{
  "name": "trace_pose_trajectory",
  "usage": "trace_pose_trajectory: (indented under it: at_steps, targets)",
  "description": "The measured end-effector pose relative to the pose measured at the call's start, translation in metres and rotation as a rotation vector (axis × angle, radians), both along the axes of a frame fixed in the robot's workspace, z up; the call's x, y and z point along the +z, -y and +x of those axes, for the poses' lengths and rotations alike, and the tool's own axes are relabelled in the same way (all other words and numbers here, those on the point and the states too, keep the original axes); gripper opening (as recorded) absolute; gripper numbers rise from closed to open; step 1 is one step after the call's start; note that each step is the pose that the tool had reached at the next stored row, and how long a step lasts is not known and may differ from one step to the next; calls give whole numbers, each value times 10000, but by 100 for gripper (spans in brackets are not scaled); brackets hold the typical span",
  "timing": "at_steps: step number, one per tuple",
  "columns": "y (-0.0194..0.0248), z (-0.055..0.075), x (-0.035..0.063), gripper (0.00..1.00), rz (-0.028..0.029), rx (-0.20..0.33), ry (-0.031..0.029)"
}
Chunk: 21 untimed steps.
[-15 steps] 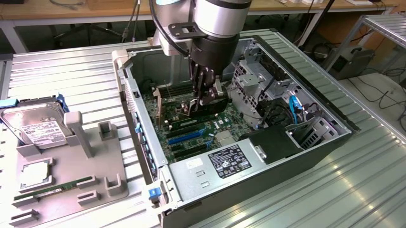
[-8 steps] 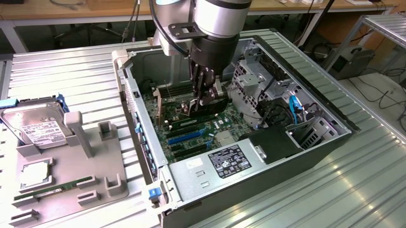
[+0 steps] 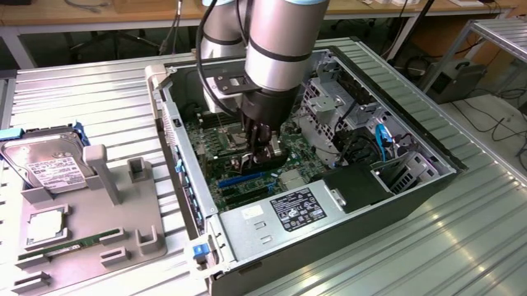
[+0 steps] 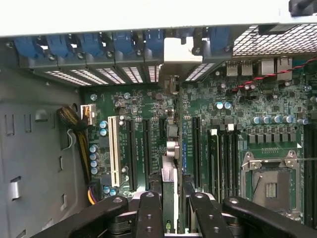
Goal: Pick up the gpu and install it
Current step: 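Insert the gpu into the slot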
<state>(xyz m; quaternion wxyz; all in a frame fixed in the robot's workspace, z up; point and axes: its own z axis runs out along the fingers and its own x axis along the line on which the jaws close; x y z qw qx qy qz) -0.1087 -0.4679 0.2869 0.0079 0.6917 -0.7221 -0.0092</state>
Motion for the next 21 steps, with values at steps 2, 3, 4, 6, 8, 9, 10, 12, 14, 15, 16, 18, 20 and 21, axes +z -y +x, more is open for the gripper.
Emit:
trace_pose_trajectory:
  at_steps: [2,3,4,6,8,9,10,12,14,15,16,18,20,21]
  targets:
    - [-6,-3,-33,26,0,0,0]
    - [-12,-6,-46,26,0,0,0]
    - [-32,-11,-72,26,1,0,0]
    - [-39,-14,-86,26,0,0,0]
    - [-38,-14,-88,26,-3,1,-2]
    - [-39,-14,-91,26,-1,0,-1]
    - [-39,-14,-94,26,1,0,0]
    - [-40,-15,-107,26,0,0,0]
    - [-45,-16,-125,26,0,4,0]
    - [-49,-17,-130,26,-1,10,-1]
    - [-55,-18,-135,26,0,16,-1]
    - [-65,-19,-140,26,2,27,0]
    - [-67,-24,-141,26,0,74,0]
    - [-68,-25,-141,26,0,88,-1]
